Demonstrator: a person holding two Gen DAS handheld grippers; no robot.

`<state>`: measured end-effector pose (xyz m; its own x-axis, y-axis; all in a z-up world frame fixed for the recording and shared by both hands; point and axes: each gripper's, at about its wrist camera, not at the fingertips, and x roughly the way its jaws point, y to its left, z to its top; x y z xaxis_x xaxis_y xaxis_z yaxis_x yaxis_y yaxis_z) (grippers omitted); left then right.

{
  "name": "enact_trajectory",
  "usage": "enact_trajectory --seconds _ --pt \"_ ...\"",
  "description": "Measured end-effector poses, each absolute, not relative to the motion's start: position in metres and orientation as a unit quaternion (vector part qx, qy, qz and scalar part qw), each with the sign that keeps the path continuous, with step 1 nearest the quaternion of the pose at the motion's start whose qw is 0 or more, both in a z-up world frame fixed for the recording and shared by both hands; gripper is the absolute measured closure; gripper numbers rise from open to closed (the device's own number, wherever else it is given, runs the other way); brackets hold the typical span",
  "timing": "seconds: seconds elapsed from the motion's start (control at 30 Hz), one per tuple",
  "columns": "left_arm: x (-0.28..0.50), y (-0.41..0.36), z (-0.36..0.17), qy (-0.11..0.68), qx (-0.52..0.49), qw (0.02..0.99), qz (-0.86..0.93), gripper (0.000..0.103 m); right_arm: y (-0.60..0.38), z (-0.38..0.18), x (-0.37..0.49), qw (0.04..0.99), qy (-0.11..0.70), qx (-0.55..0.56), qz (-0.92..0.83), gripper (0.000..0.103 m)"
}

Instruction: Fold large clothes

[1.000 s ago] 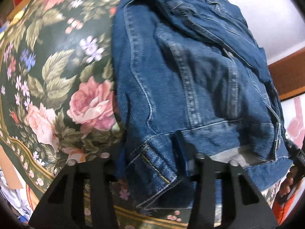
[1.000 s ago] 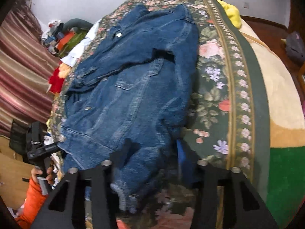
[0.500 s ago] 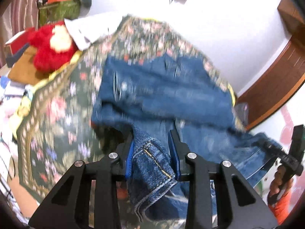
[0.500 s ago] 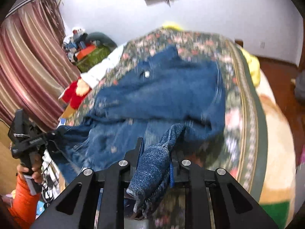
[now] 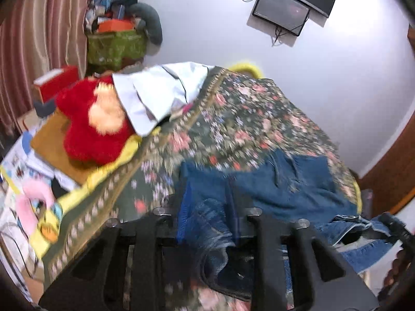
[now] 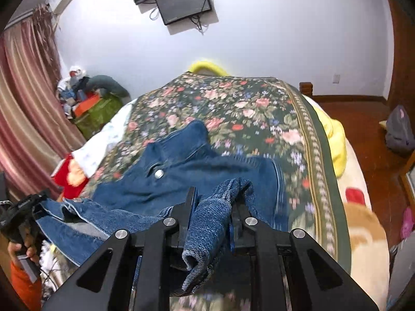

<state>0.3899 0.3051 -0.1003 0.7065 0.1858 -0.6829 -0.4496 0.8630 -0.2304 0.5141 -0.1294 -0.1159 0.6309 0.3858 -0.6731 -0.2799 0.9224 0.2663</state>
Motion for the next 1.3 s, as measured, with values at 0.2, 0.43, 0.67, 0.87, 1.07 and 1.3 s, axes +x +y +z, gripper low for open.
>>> enact_trajectory --seconds 0.2,0.43,0.67,0.87,1.07,1.3 --pt "0.446 0.348 -0.131 0.37 -0.204 0.881 0.212 0.103 -0.115 -0.162 0.582 0.887 0.427 0.067 0.161 0.087" --pt "0.461 0.346 -0.181 0.425 -0.185 0.868 0.177 0.103 -0.109 -0.229 0.609 0.87 0.469 0.044 0.149 0.086" --pt "0.44 0.32 -0.174 0.434 -0.112 0.877 0.172 0.095 -0.113 -0.21 0.594 0.854 0.489 0.005 0.179 0.085" --pt "0.405 0.301 -0.137 0.408 -0.081 0.896 0.156 0.049 -0.11 -0.175 0.561 0.861 0.471 -0.052 0.184 0.085" --pt "0.376 0.277 -0.131 0.419 -0.075 0.897 0.118 0.031 -0.108 -0.152 0.531 0.87 0.451 -0.093 0.175 0.085" --pt "0.383 0.232 -0.171 0.477 -0.044 0.875 0.068 0.028 -0.117 -0.149 0.526 0.865 0.465 -0.057 0.18 0.085"
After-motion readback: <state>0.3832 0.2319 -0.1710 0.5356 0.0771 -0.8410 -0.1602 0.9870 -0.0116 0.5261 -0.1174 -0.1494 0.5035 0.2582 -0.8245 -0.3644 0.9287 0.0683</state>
